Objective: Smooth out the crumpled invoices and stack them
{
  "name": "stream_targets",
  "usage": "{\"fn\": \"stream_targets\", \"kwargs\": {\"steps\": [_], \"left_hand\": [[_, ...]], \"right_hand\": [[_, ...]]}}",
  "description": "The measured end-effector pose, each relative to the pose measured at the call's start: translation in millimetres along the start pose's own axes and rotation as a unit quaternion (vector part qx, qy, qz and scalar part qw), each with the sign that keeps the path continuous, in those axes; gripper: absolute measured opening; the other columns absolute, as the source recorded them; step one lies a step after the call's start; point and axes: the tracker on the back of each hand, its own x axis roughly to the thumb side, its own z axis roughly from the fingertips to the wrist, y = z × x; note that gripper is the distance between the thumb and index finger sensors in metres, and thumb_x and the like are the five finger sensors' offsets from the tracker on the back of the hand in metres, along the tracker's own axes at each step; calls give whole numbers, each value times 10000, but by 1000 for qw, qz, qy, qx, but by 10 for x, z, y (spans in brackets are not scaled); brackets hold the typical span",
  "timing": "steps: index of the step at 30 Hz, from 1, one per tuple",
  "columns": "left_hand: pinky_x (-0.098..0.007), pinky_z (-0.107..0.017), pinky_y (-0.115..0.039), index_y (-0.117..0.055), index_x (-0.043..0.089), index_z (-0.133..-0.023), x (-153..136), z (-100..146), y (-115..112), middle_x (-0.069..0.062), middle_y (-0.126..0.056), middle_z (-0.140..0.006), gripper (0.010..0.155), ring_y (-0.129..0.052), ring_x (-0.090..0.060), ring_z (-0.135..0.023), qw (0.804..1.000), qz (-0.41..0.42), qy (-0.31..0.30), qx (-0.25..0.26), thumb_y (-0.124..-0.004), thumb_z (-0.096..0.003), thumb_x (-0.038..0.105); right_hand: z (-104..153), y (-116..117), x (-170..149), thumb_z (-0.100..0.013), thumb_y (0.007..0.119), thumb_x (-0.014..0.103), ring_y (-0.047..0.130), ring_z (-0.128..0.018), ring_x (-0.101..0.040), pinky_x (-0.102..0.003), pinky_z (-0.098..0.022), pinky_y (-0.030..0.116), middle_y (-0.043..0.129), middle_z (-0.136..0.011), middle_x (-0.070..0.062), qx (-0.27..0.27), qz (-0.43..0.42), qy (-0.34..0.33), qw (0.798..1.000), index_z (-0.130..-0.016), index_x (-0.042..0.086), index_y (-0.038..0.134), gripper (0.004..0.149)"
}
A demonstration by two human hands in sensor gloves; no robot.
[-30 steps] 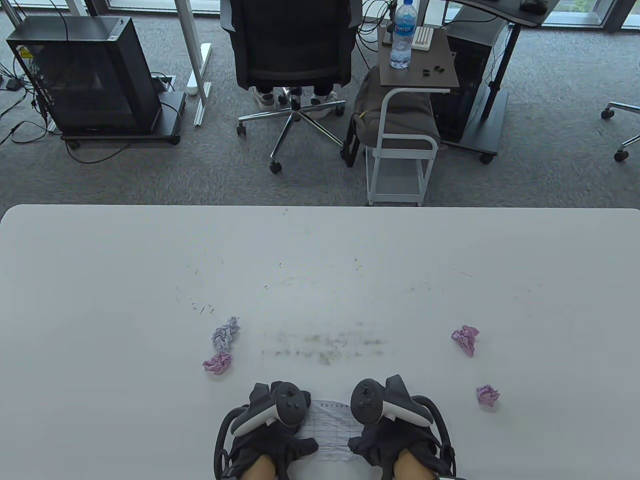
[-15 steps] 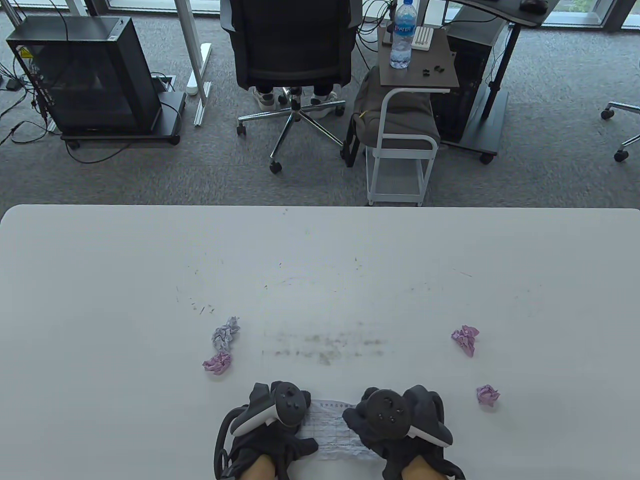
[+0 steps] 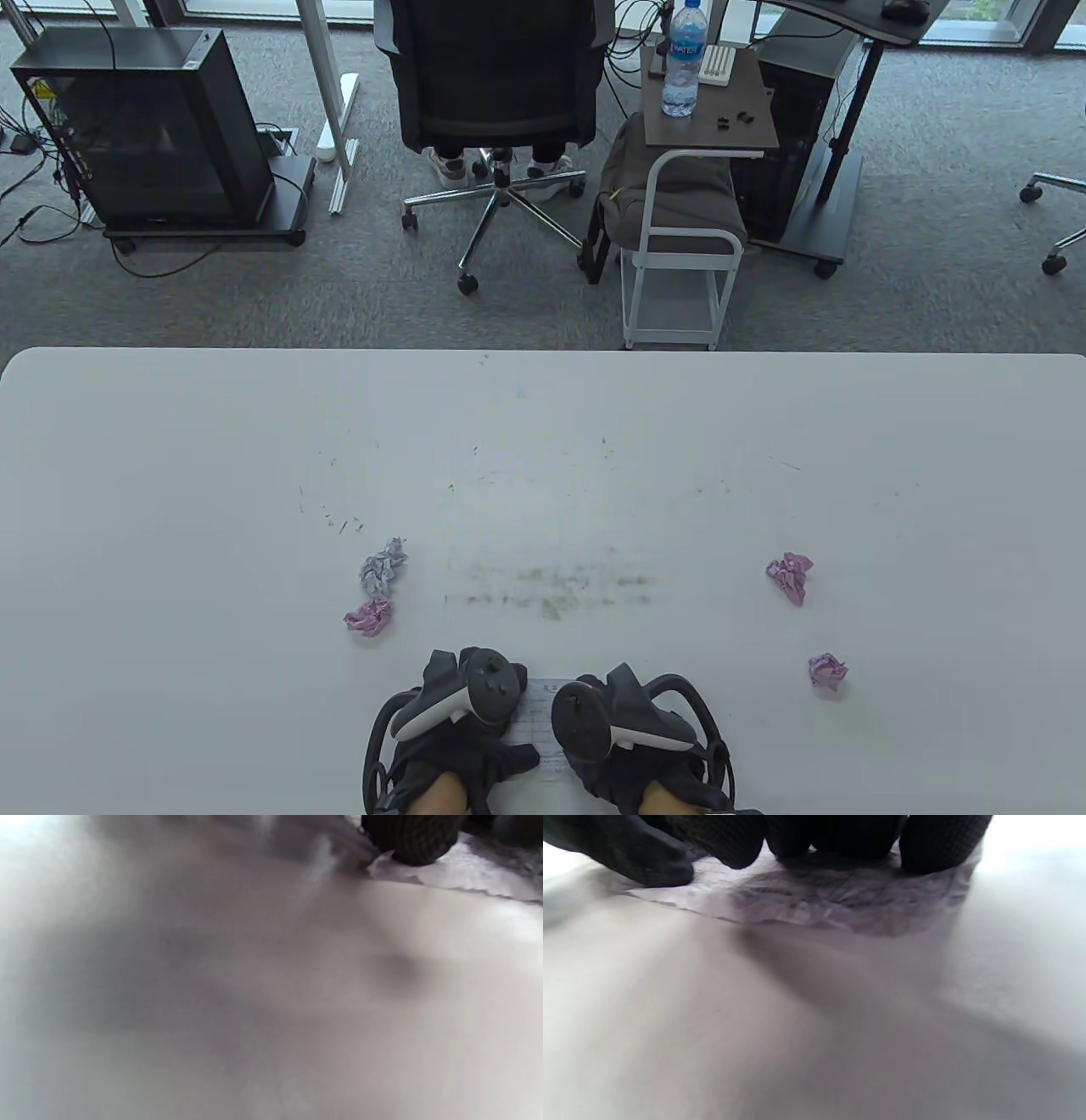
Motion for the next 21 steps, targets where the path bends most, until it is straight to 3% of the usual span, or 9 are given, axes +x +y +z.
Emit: {"fn": "stream_targets", "kwargs": {"steps": [12, 21], "left_hand": [[-716, -614, -143, -91, 325, -1082, 6, 0, -1, -144, 159, -1028, 832, 138, -579, -896, 1000, 0, 1, 0, -694, -551, 543], [-714, -611, -136, -90, 325, -1081, 2, -1, -6, -140, 162, -1027, 833, 145, -574, -894, 1000, 3, -1, 1, -694, -551, 542]], "right_hand": [[36, -39, -180, -607, 681, 291, 651, -835, -446, -593, -515, 745, 484, -1056, -277, 0, 14, 128, 992, -994, 66, 538, 470], [99, -40, -388, -599, 695, 280, 657, -826, -447, -593, -521, 740, 497, -1051, -281, -20, -28, 158, 987, -963, 59, 582, 440]]}}
